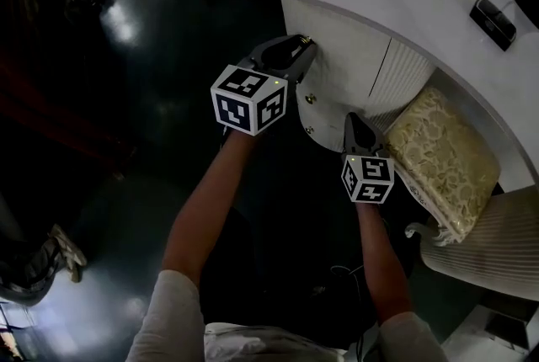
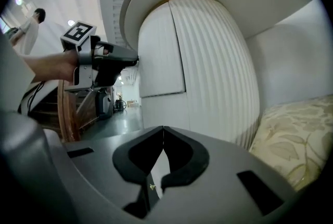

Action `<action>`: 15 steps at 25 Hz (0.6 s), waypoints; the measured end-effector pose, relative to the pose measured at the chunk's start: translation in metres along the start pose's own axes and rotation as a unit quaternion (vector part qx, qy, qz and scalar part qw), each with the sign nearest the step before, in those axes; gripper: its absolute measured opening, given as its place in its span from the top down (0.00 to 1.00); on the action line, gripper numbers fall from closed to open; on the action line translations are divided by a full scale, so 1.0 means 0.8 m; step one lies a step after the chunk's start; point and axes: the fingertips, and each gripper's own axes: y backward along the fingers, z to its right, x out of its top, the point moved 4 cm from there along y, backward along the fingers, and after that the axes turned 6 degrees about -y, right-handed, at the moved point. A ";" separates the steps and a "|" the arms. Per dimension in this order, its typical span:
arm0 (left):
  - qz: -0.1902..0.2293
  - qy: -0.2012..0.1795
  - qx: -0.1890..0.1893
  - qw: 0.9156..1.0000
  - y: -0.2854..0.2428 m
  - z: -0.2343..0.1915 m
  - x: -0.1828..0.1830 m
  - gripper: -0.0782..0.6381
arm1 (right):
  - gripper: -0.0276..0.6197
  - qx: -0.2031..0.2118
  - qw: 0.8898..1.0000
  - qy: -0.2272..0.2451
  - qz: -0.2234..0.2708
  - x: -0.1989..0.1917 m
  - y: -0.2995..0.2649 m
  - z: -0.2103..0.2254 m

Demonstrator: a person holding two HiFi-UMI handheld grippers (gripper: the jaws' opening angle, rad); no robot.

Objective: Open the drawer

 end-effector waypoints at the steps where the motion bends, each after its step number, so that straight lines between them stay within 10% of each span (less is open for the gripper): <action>1: 0.001 0.002 0.001 1.000 0.000 0.000 0.000 0.74 | 0.93 -0.001 1.000 -0.009 0.003 0.002 -0.002 0.001; 15: -0.018 0.000 -0.004 1.000 0.000 0.001 -0.001 0.75 | 0.93 0.003 1.000 -0.013 0.003 -0.012 -0.016 0.012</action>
